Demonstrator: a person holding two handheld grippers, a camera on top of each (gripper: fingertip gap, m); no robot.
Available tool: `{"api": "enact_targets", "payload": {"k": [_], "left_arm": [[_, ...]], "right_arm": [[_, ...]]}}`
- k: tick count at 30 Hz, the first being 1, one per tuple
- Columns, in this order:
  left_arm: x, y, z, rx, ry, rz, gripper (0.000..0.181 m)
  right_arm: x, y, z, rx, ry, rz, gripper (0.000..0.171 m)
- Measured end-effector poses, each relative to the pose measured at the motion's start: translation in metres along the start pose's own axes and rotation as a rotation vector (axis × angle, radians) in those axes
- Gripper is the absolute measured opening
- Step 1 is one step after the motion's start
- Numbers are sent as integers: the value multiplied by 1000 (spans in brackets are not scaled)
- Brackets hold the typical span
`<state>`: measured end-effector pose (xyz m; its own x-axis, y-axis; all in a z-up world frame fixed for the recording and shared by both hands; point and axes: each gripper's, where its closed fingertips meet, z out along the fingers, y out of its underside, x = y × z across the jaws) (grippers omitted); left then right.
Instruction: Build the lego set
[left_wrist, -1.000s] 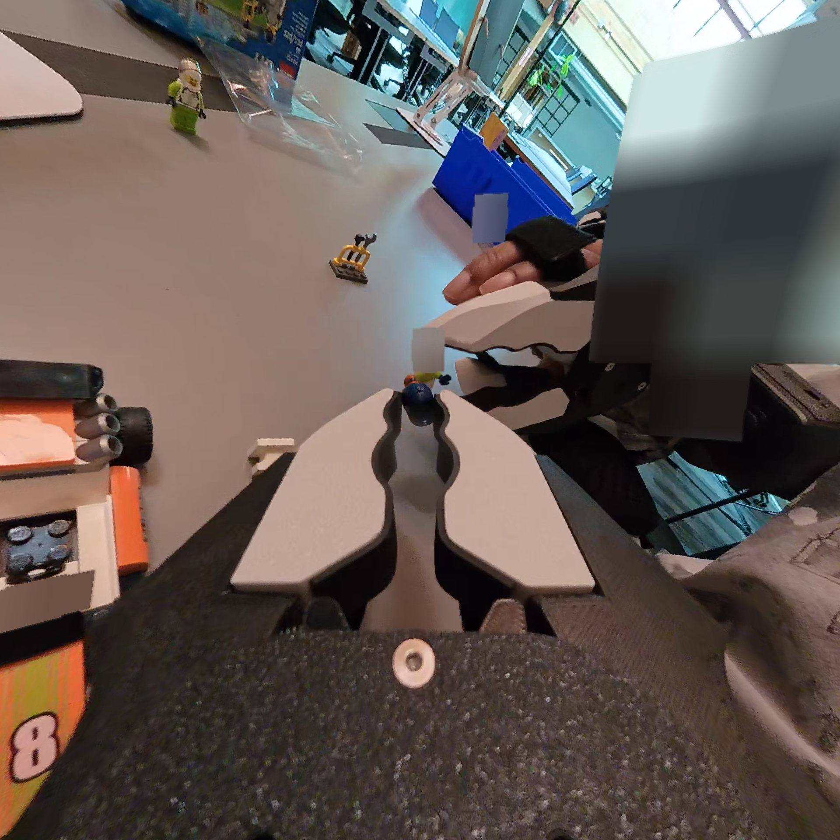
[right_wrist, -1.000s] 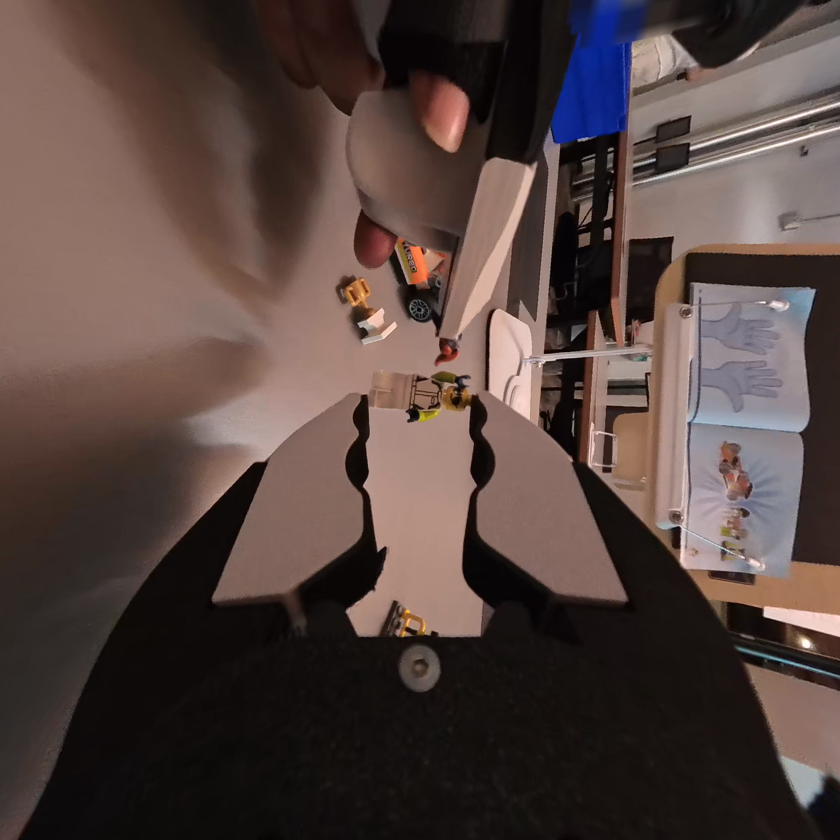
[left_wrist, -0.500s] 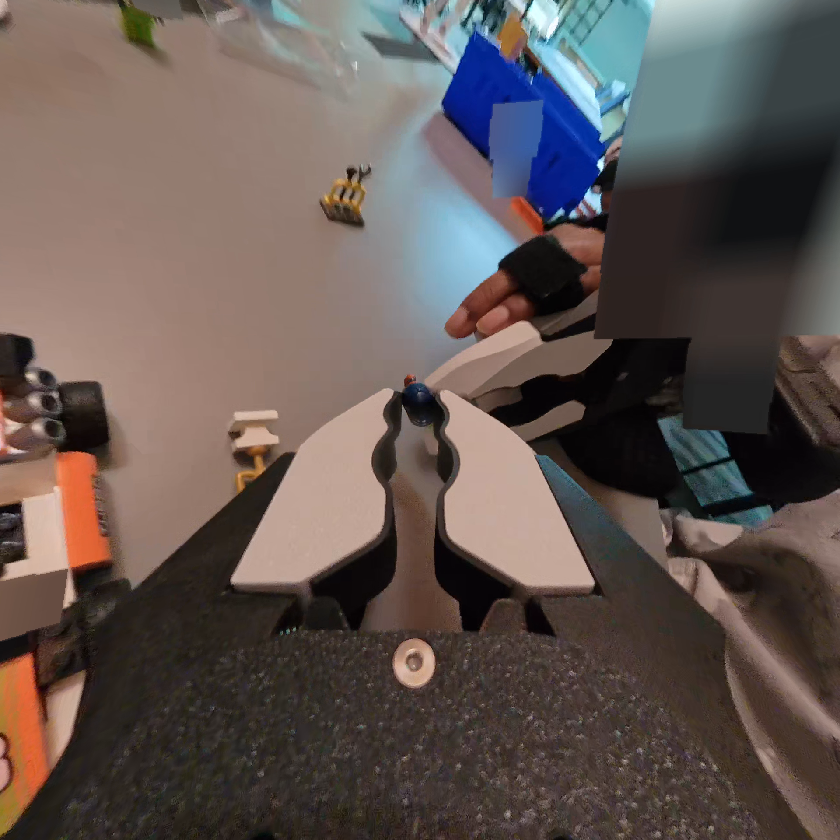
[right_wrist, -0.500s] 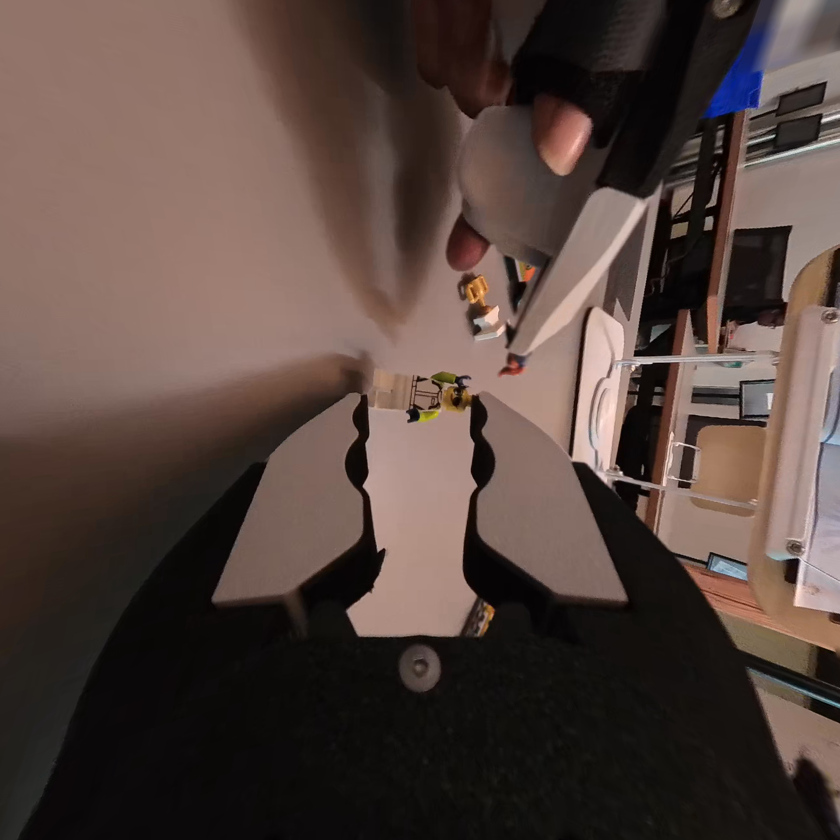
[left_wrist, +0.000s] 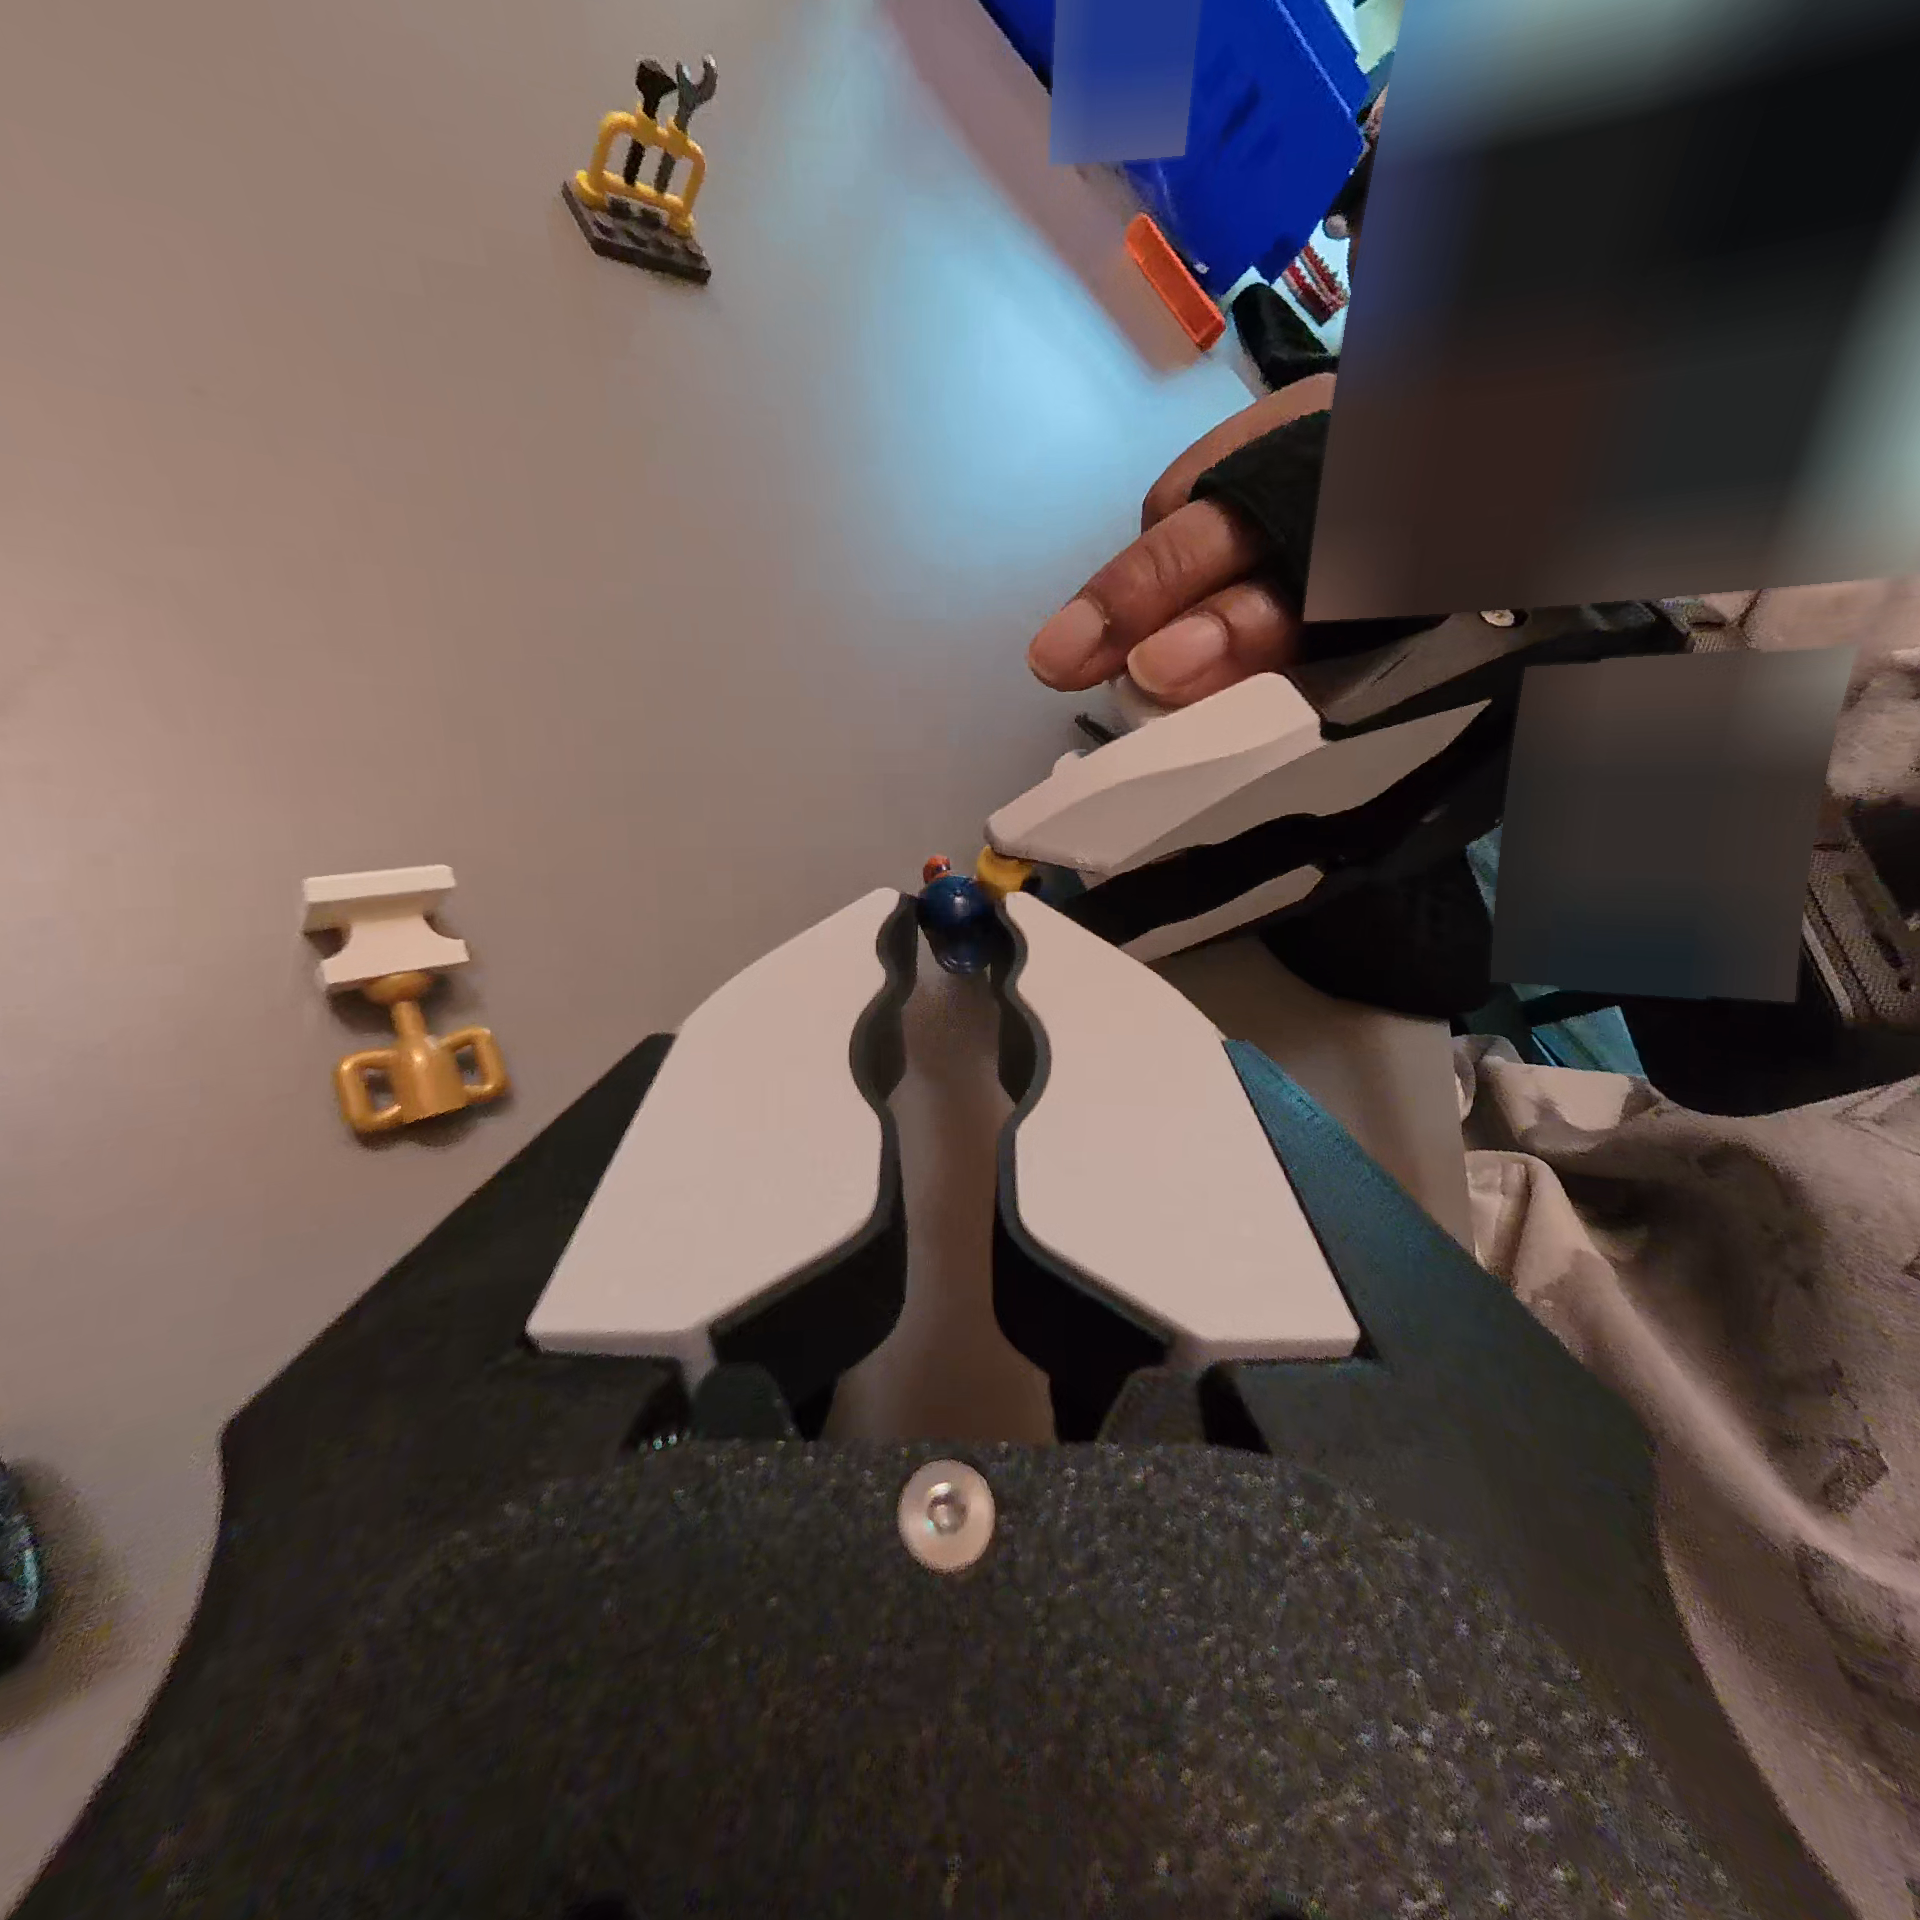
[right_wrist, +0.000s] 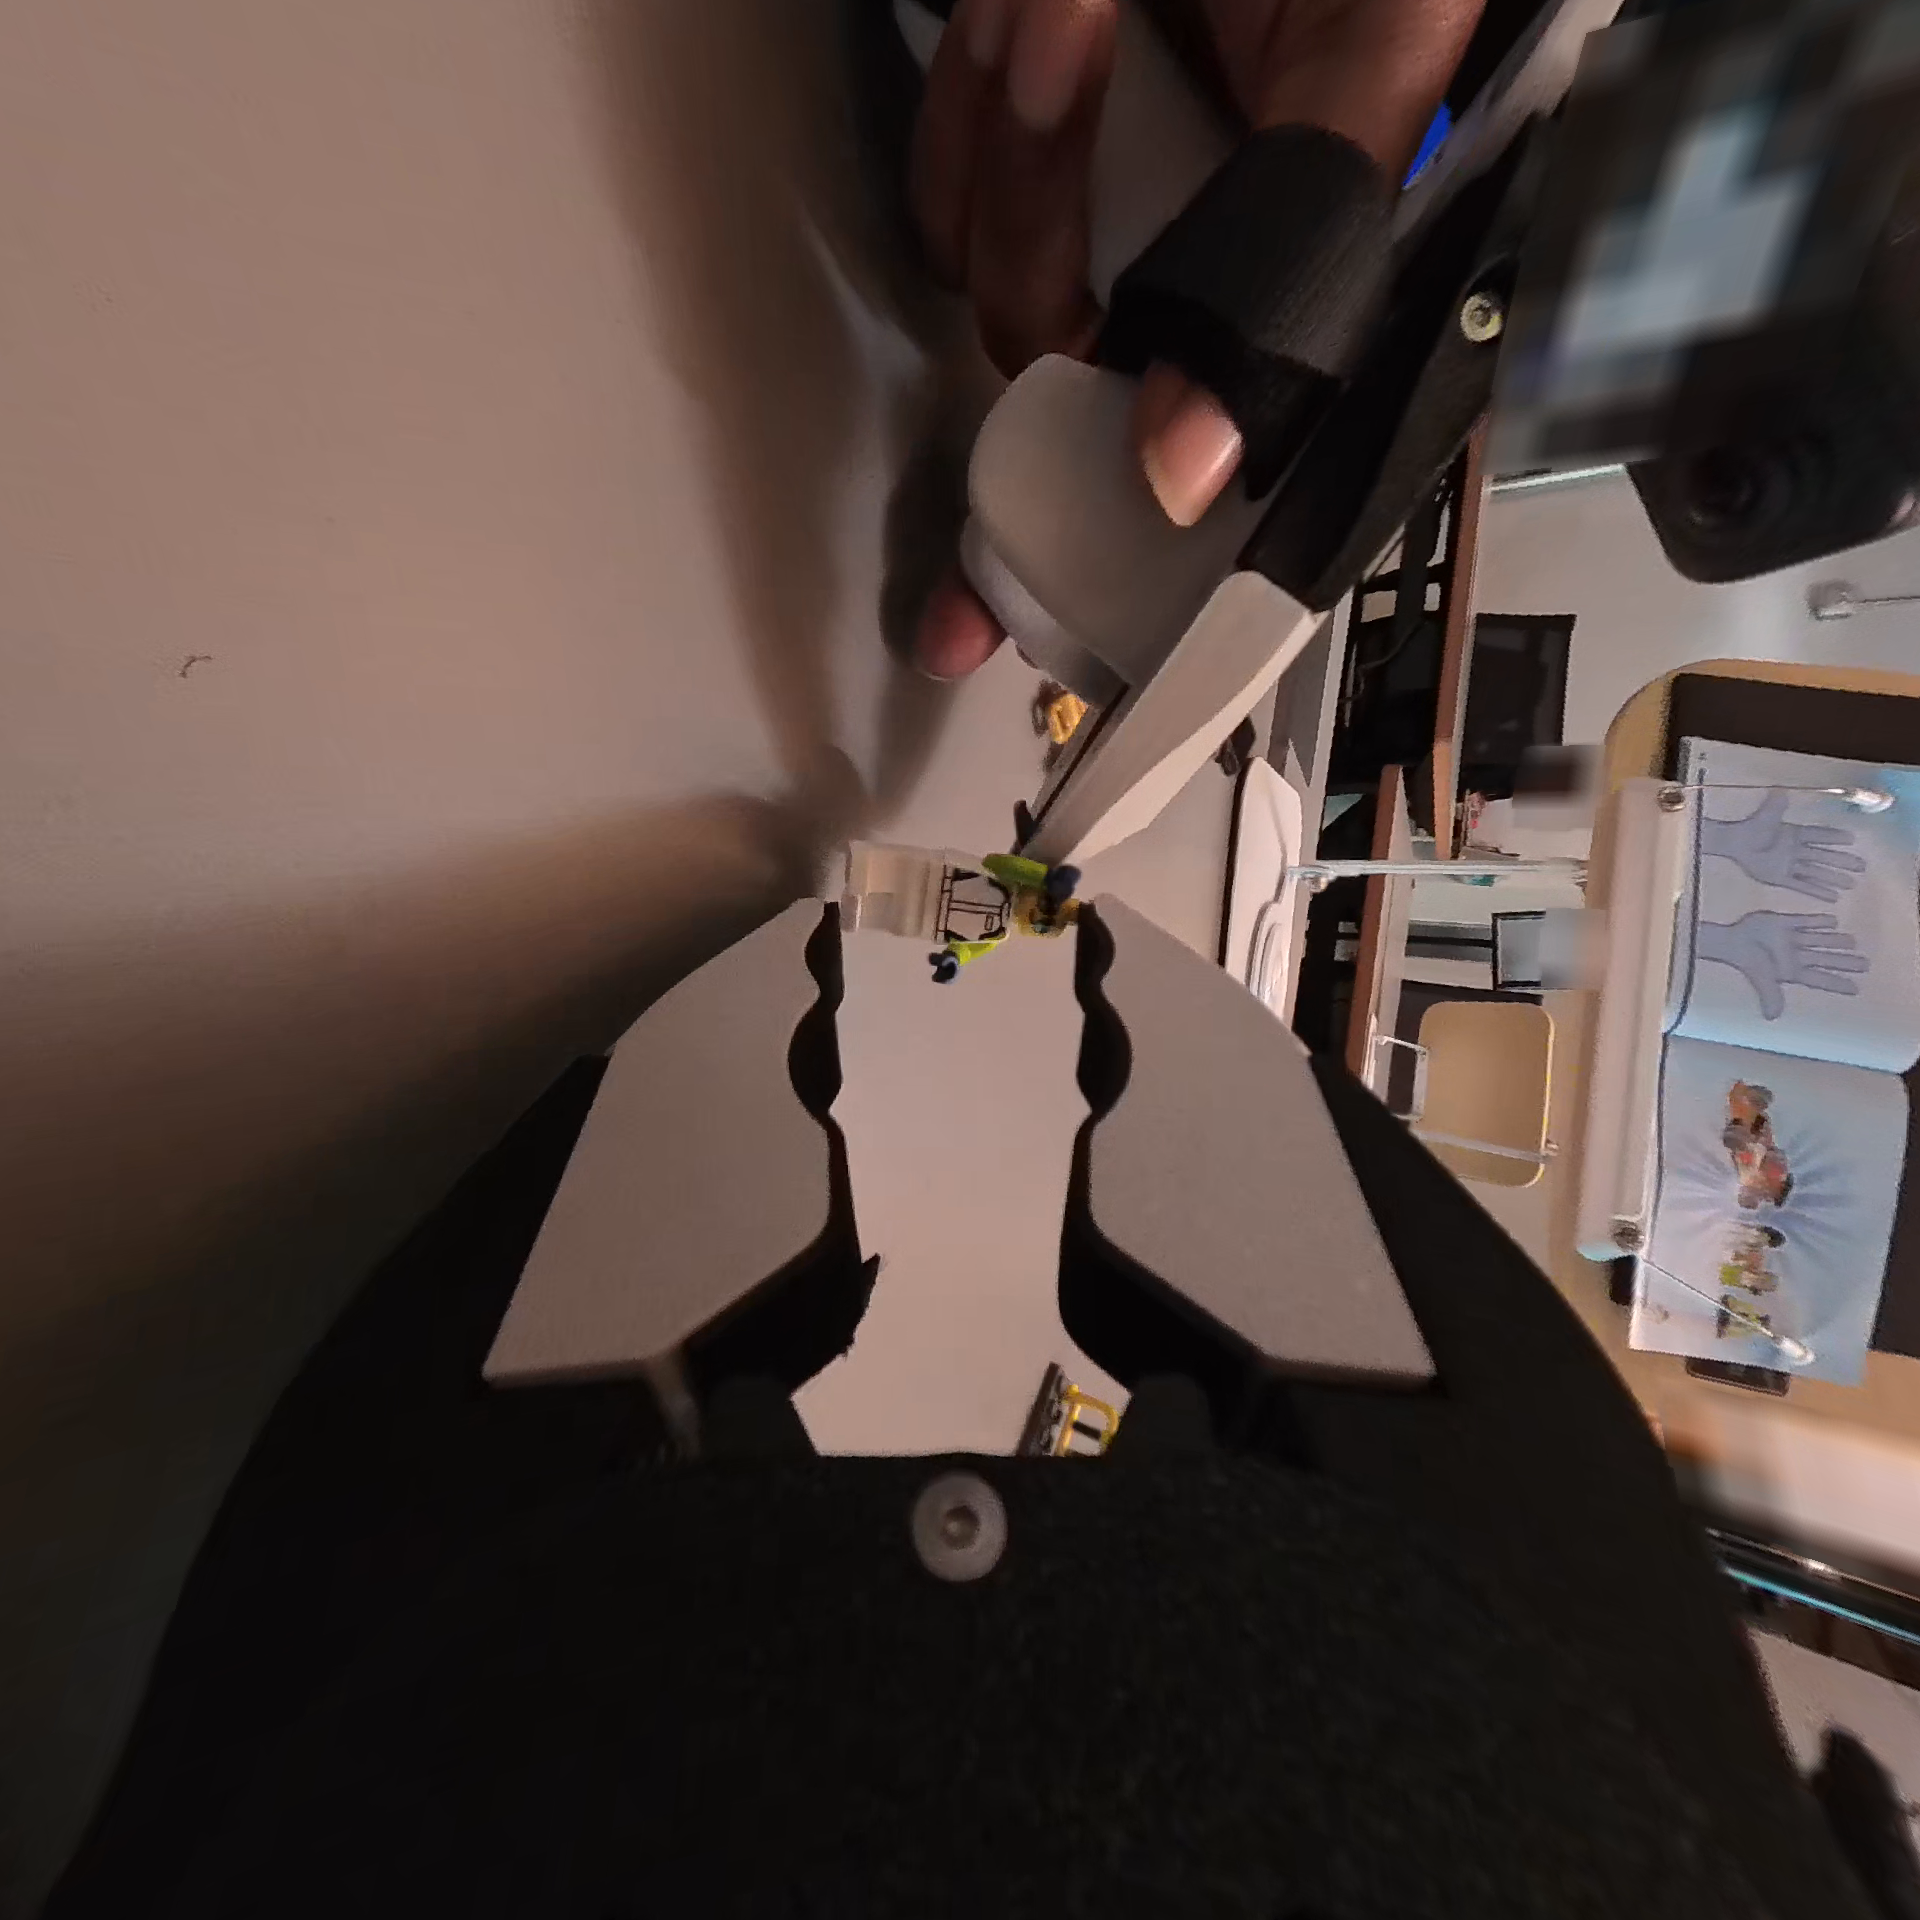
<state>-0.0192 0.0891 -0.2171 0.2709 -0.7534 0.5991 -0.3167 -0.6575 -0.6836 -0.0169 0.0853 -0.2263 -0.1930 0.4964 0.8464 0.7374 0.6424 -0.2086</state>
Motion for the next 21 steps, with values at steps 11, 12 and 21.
{"api": "enact_targets", "payload": {"k": [11, 12, 21], "left_arm": [[13, 8, 5, -51, 59, 39, 13], [14, 9, 6, -57, 64, 41, 13], [23, 19, 9, -115, 105, 72, 13]], "right_arm": [[-10, -6, -9, 26, -146, 134, 44], [-11, -8, -10, 27, -165, 146, 44], [-17, -16, -17, 45, -294, 345, 50]]}}
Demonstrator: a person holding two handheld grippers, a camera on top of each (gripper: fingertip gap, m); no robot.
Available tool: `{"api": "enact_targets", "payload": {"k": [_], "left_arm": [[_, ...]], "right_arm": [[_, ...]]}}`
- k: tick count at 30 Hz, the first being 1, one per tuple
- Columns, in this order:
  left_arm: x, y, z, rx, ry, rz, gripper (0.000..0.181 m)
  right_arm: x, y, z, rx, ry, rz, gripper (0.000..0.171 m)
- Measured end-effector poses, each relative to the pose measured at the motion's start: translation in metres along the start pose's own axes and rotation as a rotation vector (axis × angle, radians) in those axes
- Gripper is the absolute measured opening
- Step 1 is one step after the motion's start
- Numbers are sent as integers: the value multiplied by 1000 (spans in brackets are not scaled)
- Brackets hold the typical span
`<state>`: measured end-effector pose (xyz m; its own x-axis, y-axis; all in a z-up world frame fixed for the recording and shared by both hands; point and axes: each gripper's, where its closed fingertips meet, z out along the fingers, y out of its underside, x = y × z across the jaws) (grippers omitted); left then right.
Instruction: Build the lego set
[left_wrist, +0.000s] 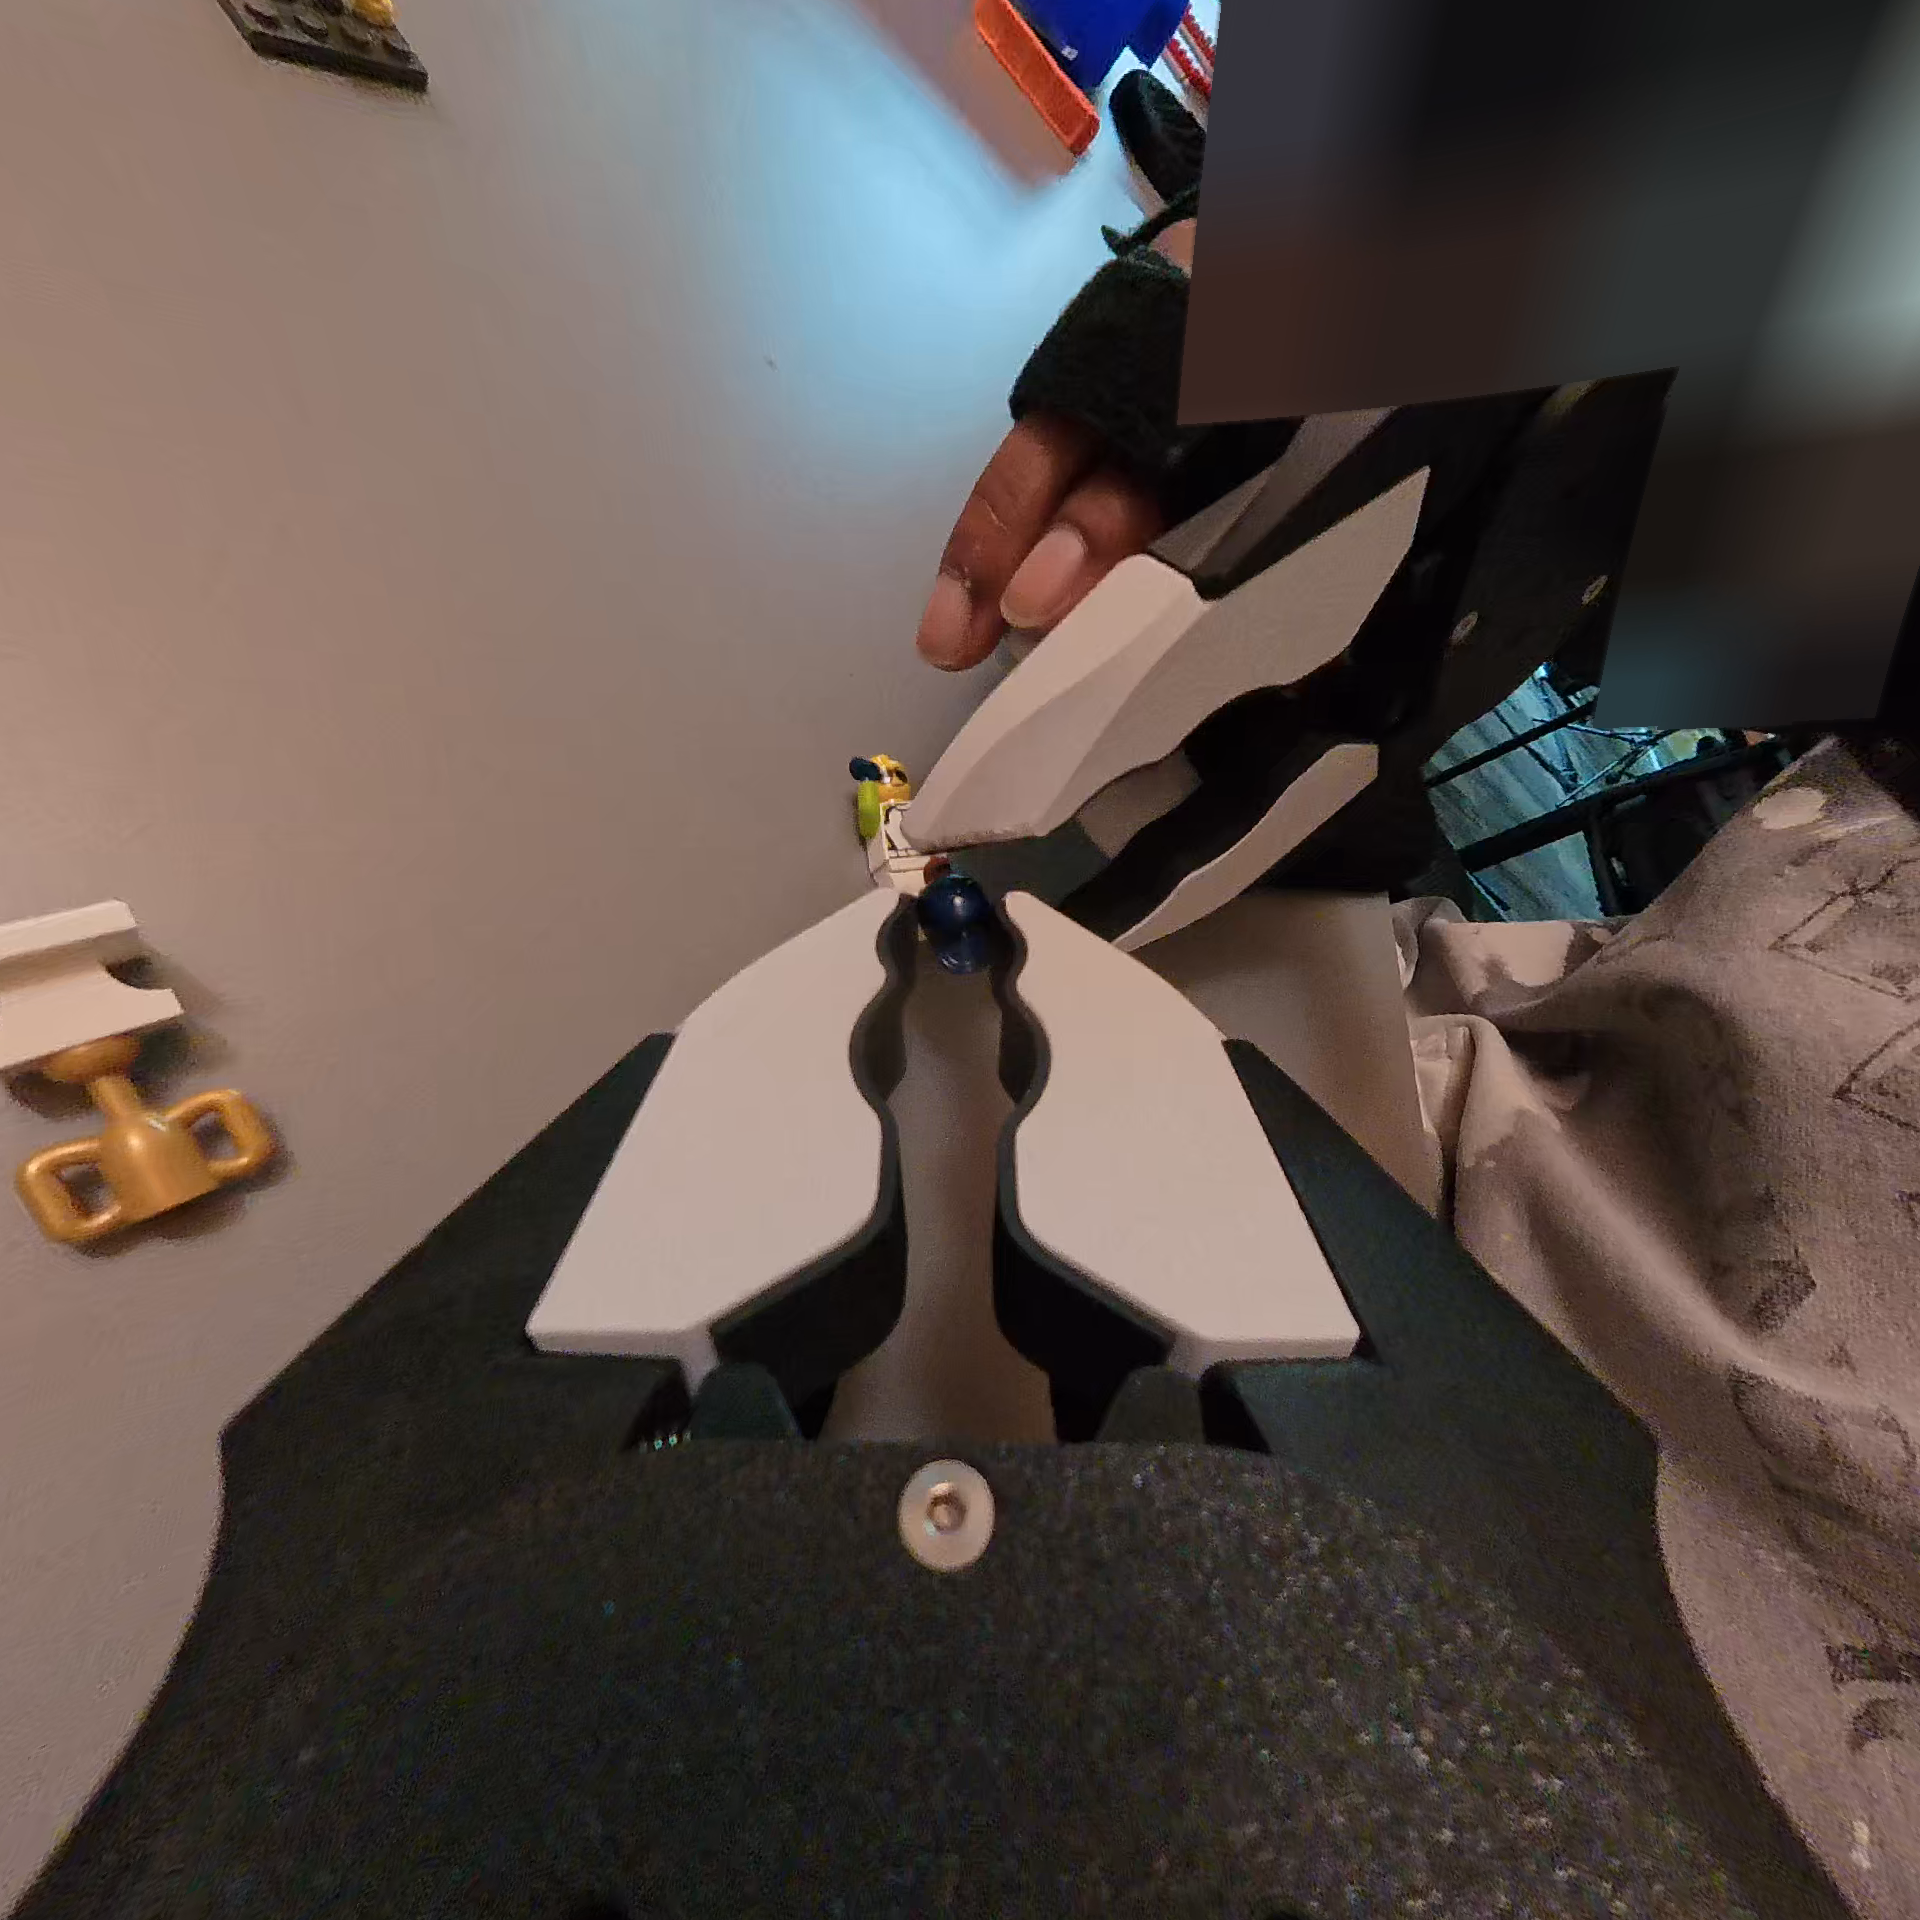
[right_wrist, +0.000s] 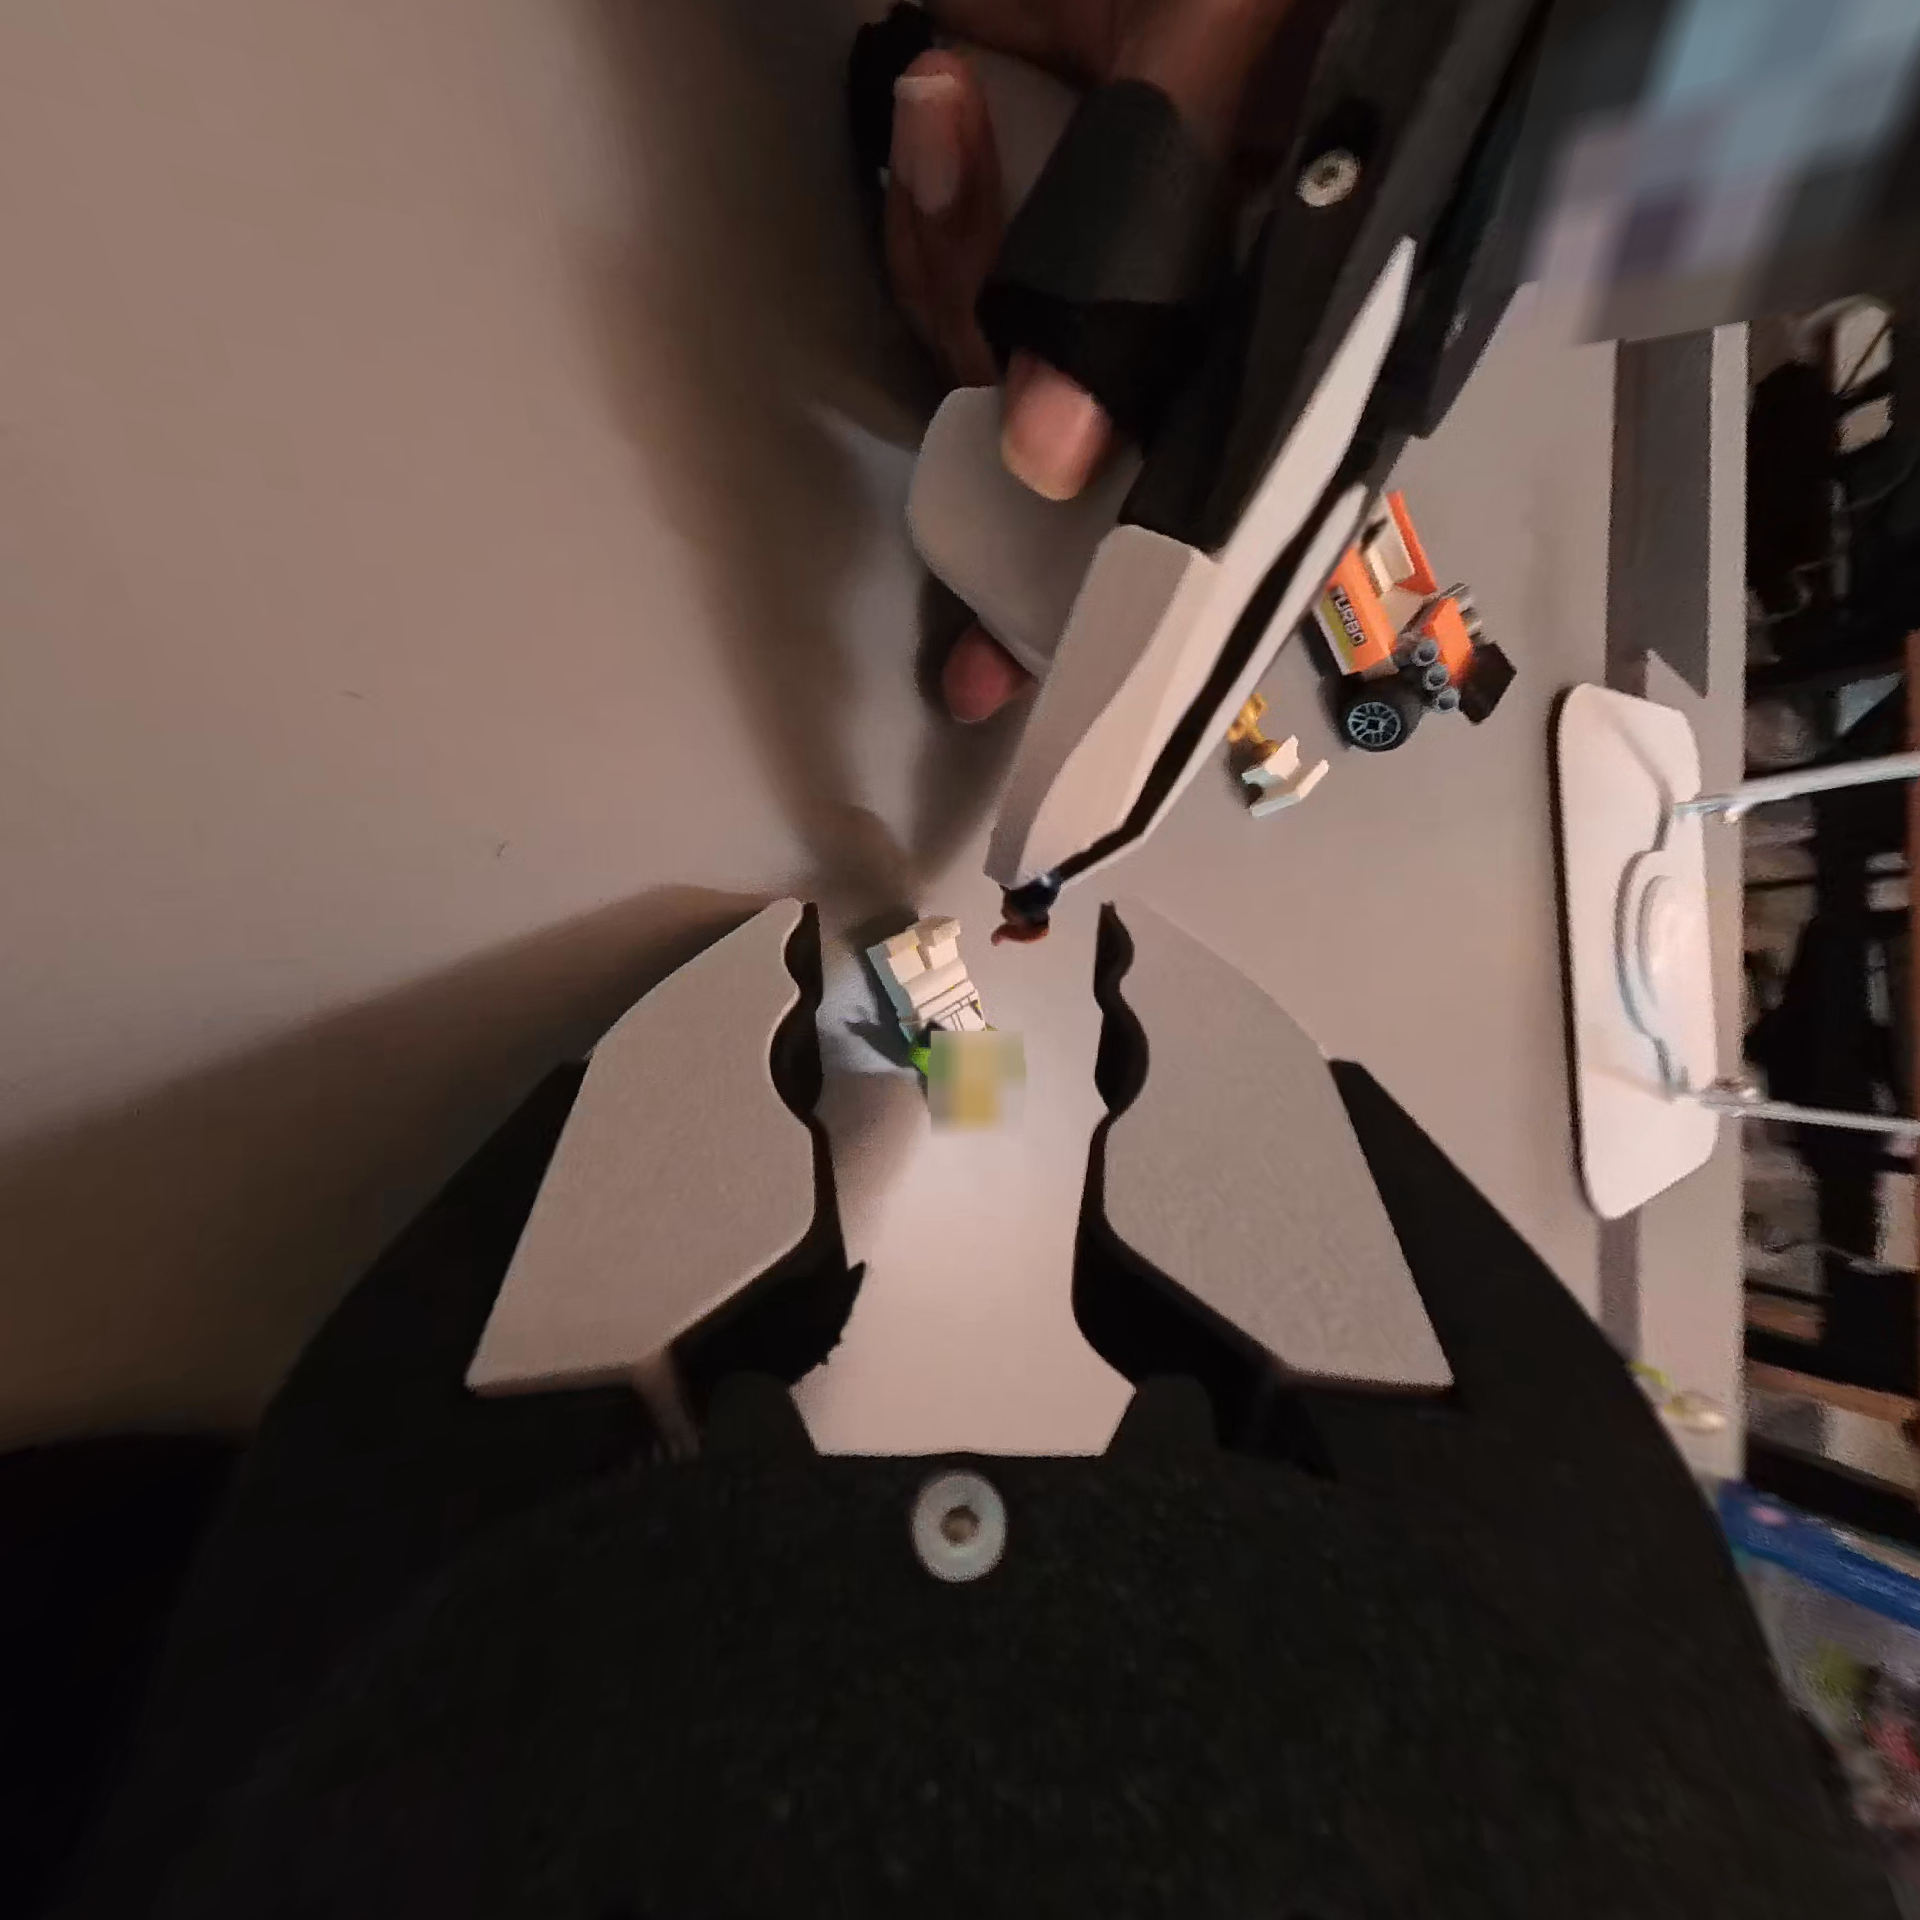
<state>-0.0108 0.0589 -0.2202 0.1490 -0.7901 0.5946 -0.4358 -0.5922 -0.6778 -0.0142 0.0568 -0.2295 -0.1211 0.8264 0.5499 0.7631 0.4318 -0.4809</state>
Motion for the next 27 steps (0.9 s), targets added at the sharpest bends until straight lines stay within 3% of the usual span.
{"api": "enact_targets", "payload": {"k": [5, 8, 21, 24, 27], "left_arm": [[-2, -3, -4, 14, -22, 3, 13], [-2, -4, -5, 10, -33, 15, 13], [4, 10, 8, -105, -99, 96, 13], [3, 11, 10, -124, -129, 114, 13], [1, 11, 10, -128, -156, 126, 13]], "right_arm": [[11, 19, -18, -2, -117, 429, 50], [8, 36, -24, 14, -222, 593, 41], [-3, 39, -4, -7, -505, 278, 19], [-5, 37, -3, -27, -532, 240, 0], [0, 31, -5, -11, -521, 208, 0]]}}
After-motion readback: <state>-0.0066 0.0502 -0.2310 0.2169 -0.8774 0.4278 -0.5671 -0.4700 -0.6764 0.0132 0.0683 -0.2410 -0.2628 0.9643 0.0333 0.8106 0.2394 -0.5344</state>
